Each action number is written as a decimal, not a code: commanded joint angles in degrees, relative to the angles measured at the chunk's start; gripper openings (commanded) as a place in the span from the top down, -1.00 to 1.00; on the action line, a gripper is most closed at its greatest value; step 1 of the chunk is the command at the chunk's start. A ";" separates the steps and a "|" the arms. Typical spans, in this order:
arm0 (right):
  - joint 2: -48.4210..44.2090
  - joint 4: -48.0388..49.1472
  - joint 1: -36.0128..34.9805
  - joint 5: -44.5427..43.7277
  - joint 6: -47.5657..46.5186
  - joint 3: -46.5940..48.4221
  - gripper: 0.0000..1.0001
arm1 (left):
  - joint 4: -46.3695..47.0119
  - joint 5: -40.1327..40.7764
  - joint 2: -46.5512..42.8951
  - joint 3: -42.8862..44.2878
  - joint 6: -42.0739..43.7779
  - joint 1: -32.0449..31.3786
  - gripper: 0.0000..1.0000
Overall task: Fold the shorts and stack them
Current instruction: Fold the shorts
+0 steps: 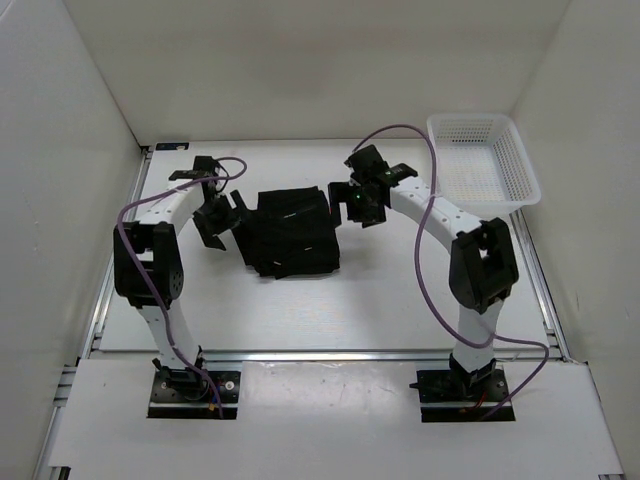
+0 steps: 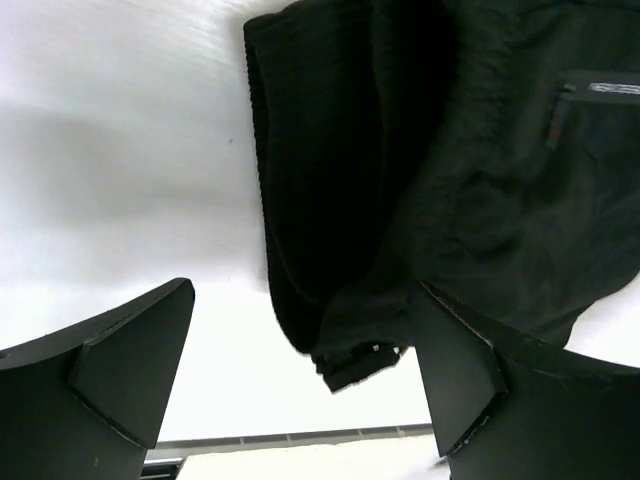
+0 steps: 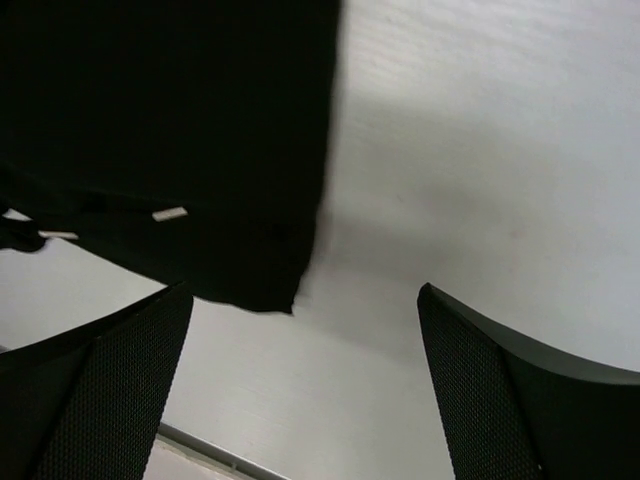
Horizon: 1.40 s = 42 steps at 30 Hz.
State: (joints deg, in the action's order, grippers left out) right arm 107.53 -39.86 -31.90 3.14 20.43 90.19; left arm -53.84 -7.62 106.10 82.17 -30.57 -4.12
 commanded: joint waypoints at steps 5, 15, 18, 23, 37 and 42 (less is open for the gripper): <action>10.59 1.97 0.52 7.41 -0.57 10.61 -0.95 | 6.47 -7.67 6.48 -1.93 2.62 1.22 -1.00; 17.63 6.10 1.14 12.15 1.20 10.01 -0.93 | 7.09 -5.74 6.75 0.80 4.19 0.16 0.79; 18.25 8.21 1.14 15.57 1.90 8.95 -0.78 | 7.09 -5.74 3.69 1.32 4.81 -0.36 0.79; 17.63 11.12 1.14 17.34 4.62 6.05 -0.08 | 7.09 -6.97 0.07 4.13 6.83 -1.50 0.79; 2.45 5.32 1.14 1.28 4.10 0.69 -0.94 | -3.37 -2.93 13.96 23.30 10.70 -1.50 -0.83; -14.84 1.54 1.75 -13.31 2.17 -5.63 -1.00 | -6.44 1.28 4.74 23.82 10.00 -0.98 -0.99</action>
State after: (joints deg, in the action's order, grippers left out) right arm 103.94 -35.11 -30.76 1.32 24.43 86.15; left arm -57.47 -9.61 120.73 103.57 -20.80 -5.37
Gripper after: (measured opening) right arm 0.998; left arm 0.995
